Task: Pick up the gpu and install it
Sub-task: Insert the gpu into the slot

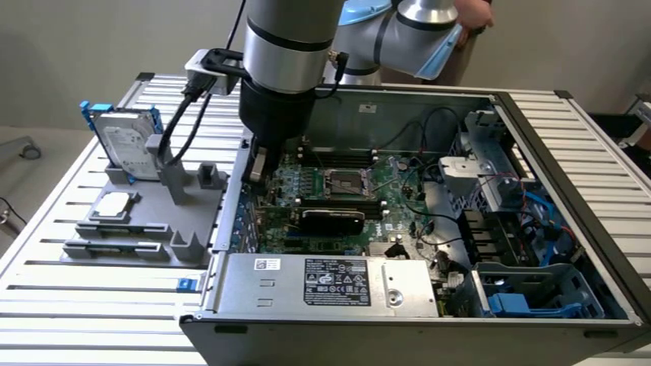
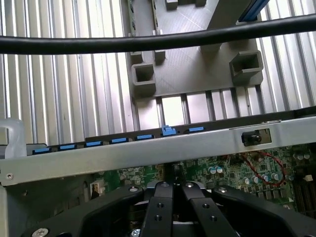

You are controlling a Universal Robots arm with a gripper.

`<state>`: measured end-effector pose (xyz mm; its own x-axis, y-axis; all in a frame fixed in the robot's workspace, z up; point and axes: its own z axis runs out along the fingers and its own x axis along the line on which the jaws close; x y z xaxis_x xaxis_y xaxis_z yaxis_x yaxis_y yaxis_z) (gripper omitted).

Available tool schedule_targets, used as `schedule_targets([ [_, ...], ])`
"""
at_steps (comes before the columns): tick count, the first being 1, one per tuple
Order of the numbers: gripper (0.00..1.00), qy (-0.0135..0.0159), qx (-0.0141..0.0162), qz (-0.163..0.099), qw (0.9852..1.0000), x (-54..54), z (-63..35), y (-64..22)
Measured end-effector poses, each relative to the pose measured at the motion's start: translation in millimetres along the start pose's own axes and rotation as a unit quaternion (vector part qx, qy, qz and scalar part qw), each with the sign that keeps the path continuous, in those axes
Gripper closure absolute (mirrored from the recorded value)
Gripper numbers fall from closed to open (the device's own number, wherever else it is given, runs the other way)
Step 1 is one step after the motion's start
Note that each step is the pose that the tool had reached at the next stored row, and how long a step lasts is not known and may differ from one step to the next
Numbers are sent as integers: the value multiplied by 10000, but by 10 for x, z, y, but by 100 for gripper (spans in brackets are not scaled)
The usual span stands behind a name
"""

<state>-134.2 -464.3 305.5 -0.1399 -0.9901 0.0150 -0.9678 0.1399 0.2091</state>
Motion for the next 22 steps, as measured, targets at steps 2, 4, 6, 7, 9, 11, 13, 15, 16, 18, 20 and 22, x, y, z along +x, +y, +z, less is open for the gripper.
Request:
schedule_targets([
  [2, 89, 35, 5, 7, 10000, 1, 0, 0],
  [4, 89, 73, 10, 16, 10000, 1, 0, 0],
  [6, 89, 98, 13, 21, 9999, 1, 0, 0],
  [7, 89, 104, 14, 22, 9999, 2, 0, 0],
  [9, 89, 112, 15, 24, 9999, 1, 1, 0],
  [11, 89, 114, 15, 24, 9999, 1, 4, -1],
  [13, 89, 112, 16, 27, 9999, 1, 12, -3],
  [15, 89, 111, 15, 31, 9999, 1, 19, -4],
  [16, 89, 111, 15, 34, 9999, 1, 22, -4],
  [18, 89, 109, 15, 39, 9999, 1, 27, -5],
  [20, 89, 105, 14, 47, 9999, 0, 30, -6],
  [22, 89, 100, 14, 59, 9999, 0, 33, -7],
])
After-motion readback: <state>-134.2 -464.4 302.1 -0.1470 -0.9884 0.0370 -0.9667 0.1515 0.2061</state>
